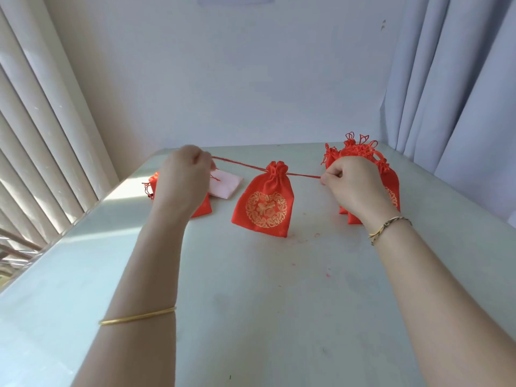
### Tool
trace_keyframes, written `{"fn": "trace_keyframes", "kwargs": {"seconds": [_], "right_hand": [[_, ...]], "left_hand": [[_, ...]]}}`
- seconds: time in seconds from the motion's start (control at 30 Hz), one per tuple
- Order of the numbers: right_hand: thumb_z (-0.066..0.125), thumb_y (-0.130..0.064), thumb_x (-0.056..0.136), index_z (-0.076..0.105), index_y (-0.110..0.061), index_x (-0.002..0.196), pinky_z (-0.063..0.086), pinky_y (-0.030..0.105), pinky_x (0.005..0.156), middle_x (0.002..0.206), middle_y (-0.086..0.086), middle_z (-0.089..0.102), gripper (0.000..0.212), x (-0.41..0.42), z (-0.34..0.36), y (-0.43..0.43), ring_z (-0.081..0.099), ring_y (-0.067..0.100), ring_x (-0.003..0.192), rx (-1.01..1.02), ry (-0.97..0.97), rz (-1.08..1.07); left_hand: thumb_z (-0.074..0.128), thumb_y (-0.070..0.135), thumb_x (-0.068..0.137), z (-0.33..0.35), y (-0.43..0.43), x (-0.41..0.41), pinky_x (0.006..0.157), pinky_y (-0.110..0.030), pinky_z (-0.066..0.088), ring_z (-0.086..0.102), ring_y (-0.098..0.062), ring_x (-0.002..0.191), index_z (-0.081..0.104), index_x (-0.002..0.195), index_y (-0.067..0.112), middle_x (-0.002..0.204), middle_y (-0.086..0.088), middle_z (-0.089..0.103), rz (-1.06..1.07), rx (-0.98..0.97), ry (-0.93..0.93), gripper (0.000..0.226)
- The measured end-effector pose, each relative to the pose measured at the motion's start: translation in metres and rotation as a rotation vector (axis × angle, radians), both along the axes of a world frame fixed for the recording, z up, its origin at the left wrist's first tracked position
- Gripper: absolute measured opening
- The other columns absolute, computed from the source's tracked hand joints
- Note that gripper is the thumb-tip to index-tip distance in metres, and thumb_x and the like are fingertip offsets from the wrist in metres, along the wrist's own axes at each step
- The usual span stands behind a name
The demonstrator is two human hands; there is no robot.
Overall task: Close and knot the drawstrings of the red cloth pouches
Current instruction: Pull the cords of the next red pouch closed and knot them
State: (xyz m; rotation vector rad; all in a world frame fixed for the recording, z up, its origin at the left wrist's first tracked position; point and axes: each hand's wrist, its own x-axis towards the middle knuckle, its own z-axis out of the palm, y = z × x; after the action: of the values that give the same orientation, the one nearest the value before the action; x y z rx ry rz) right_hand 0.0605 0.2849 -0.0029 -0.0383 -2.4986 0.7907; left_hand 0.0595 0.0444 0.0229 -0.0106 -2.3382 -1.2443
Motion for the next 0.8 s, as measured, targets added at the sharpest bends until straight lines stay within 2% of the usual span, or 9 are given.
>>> {"fn": "trace_keyframes", "kwargs": {"seconds": [0.07, 0.1, 0.17, 0.27, 0.37, 0.47, 0.63, 0.8], "right_hand": [[0.058, -0.008, 0.084, 0.066, 0.007, 0.077, 0.035, 0.028, 0.059, 0.071, 0.019, 0.063, 0.019, 0.000, 0.003, -0.004, 0.053, 0.023, 0.066, -0.007, -0.008, 0.014], [0.058, -0.010, 0.085, 0.067, 0.004, 0.077, 0.034, 0.028, 0.059, 0.067, 0.012, 0.060, 0.018, 0.001, 0.005, -0.005, 0.052, 0.020, 0.064, -0.020, -0.010, 0.029], [0.057, -0.012, 0.085, 0.067, 0.000, 0.079, 0.035, 0.025, 0.059, 0.060, 0.000, 0.055, 0.017, 0.002, 0.009, -0.007, 0.050, 0.013, 0.053, -0.081, 0.017, 0.076], [0.054, -0.013, 0.088, 0.064, -0.004, 0.082, 0.042, 0.027, 0.049, 0.059, -0.004, 0.053, 0.014, 0.011, 0.021, -0.017, 0.056, 0.003, 0.042, -0.217, 0.066, 0.182], [0.052, -0.012, 0.091, 0.060, -0.007, 0.084, 0.046, 0.025, 0.044, 0.067, -0.003, 0.055, 0.012, 0.020, 0.031, -0.025, 0.062, 0.006, 0.045, -0.286, 0.072, 0.277], [0.053, -0.010, 0.090, 0.060, -0.008, 0.083, 0.048, 0.027, 0.045, 0.067, -0.002, 0.056, 0.010, 0.025, 0.036, -0.032, 0.063, 0.007, 0.047, -0.273, 0.087, 0.329], [0.056, -0.010, 0.089, 0.062, -0.011, 0.083, 0.050, 0.031, 0.050, 0.068, -0.002, 0.058, 0.008, 0.029, 0.041, -0.038, 0.062, 0.006, 0.051, -0.258, 0.161, 0.385], [0.059, -0.013, 0.085, 0.065, -0.017, 0.079, 0.049, 0.026, 0.062, 0.078, 0.001, 0.061, 0.008, 0.028, 0.042, -0.043, 0.062, 0.011, 0.061, -0.238, 0.262, 0.430]], "left_hand": [[0.039, 0.012, 0.092, 0.012, 0.010, 0.006, 0.089, -0.040, 0.048, 0.063, -0.020, 0.091, 0.047, 0.062, 0.016, 0.085, -0.002, 0.069, -0.287, 0.493, -0.037, 0.031], [0.036, 0.013, 0.095, 0.016, 0.014, 0.010, 0.093, -0.037, 0.047, 0.066, -0.019, 0.095, 0.043, 0.063, 0.016, 0.086, -0.002, 0.070, -0.455, 0.694, -0.082, 0.033], [0.033, 0.017, 0.099, 0.018, 0.020, 0.014, 0.091, -0.033, 0.048, 0.069, -0.019, 0.084, 0.046, 0.068, 0.016, 0.074, -0.001, 0.069, -0.641, 0.844, -0.154, 0.033], [0.040, 0.019, 0.099, 0.014, 0.030, 0.017, 0.085, -0.036, 0.051, 0.062, -0.014, 0.059, 0.055, 0.078, 0.011, 0.062, 0.001, 0.061, -0.648, 0.825, -0.174, 0.027], [0.042, 0.017, 0.099, 0.013, 0.035, 0.019, 0.082, -0.037, 0.054, 0.059, -0.012, 0.054, 0.056, 0.081, 0.009, 0.063, 0.001, 0.059, -0.670, 0.889, -0.173, 0.024], [0.044, 0.015, 0.098, 0.014, 0.037, 0.020, 0.069, -0.029, 0.058, 0.055, -0.010, 0.052, 0.059, 0.084, 0.007, 0.064, 0.000, 0.057, -0.682, 0.926, -0.188, 0.022], [0.056, 0.006, 0.090, 0.012, 0.036, 0.022, 0.056, -0.017, 0.049, 0.052, -0.007, 0.058, 0.064, 0.097, 0.001, 0.072, -0.002, 0.054, -0.735, 0.712, -0.289, 0.012], [0.063, 0.009, 0.083, 0.013, 0.041, 0.024, 0.054, -0.017, 0.047, 0.048, -0.008, 0.056, 0.063, 0.102, -0.009, 0.066, -0.004, 0.049, -0.767, 0.478, -0.317, 0.026]]}}
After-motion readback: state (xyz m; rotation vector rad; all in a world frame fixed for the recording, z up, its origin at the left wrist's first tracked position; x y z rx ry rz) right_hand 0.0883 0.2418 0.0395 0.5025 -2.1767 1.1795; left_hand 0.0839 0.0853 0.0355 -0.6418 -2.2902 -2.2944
